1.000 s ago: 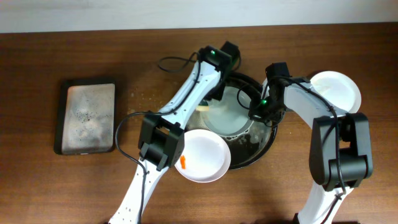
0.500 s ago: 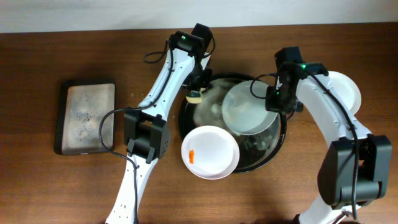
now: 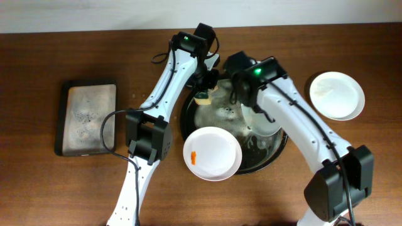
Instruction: Clean dirty plates on tray and stack at the side
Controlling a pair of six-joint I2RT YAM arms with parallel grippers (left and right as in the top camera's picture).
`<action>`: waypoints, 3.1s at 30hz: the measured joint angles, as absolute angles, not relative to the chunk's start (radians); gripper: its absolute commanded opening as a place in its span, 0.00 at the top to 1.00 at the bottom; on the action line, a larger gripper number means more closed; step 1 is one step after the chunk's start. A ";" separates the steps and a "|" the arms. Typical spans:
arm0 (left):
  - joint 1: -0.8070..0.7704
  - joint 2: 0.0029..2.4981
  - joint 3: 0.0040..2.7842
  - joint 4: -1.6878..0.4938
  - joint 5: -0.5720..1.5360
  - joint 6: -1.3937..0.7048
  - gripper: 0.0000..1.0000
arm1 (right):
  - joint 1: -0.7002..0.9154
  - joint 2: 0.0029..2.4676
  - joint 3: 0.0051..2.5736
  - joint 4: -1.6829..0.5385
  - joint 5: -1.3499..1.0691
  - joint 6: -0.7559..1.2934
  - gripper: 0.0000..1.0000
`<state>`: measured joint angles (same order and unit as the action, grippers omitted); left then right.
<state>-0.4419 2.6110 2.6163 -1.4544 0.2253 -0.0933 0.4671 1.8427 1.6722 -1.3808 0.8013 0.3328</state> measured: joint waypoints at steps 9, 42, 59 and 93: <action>-0.442 2.611 2.616 -1.454 0.226 -0.093 0.99 | 0.513 1.843 1.672 -1.415 0.936 0.389 0.96; -0.442 2.611 2.616 -1.454 0.226 -0.093 0.99 | 0.513 1.843 1.672 -1.466 1.018 0.453 0.96; -0.442 2.611 2.616 -1.454 0.226 -0.093 0.99 | 0.513 1.843 1.672 -1.452 0.992 0.485 0.96; -0.442 2.611 2.616 -1.456 0.230 -0.093 0.99 | 0.467 1.843 1.676 -1.420 0.802 0.498 0.96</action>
